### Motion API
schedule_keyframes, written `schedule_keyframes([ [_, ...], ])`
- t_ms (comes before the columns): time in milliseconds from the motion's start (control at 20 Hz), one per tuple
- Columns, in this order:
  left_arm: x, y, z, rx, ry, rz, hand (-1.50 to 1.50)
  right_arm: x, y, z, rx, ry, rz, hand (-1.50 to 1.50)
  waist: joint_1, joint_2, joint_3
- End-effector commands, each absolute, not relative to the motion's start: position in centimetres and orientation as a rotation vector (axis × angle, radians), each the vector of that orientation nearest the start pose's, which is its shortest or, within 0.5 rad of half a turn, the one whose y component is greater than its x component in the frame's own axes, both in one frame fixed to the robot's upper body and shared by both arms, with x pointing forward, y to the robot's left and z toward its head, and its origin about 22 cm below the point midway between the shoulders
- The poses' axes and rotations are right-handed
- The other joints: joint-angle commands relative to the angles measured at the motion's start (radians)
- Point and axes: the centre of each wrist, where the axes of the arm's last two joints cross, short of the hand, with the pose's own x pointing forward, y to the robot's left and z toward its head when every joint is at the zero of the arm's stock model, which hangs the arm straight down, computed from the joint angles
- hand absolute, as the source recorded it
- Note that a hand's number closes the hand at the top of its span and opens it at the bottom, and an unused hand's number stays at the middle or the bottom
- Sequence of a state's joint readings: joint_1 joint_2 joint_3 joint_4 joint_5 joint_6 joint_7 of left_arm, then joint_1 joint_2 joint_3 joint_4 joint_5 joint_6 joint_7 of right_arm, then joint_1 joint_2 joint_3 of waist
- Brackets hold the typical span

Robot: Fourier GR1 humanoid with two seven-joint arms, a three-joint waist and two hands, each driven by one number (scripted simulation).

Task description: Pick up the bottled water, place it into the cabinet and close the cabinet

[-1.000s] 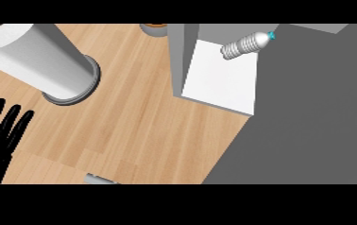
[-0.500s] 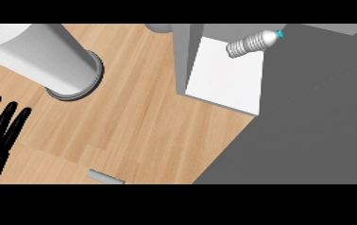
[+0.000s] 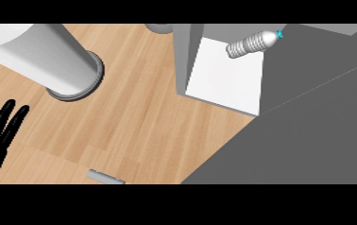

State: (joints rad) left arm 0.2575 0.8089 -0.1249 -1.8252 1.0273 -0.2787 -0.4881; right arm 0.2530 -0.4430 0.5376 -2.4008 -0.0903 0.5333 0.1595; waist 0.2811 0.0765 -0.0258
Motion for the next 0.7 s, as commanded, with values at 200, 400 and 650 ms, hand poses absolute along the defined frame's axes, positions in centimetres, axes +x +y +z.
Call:
schedule_keyframes([
  [200,18.2,35.3,7.5,-0.595,-1.868,0.031,-1.5,16.2,-17.5,12.7,0.52,-1.585,1.022,1.5,0.001,-0.005,0.005],
  [400,18.5,35.3,7.7,-0.595,-1.873,0.027,-1.5,19.0,-16.4,12.3,0.506,-1.553,0.978,1.5,0.003,-0.01,0.01],
  [650,18.2,35.9,7.1,-0.584,-1.866,0.058,-1.5,22.5,-14.5,13.2,0.468,-1.581,0.885,1.5,-0.007,-0.023,0.011],
])
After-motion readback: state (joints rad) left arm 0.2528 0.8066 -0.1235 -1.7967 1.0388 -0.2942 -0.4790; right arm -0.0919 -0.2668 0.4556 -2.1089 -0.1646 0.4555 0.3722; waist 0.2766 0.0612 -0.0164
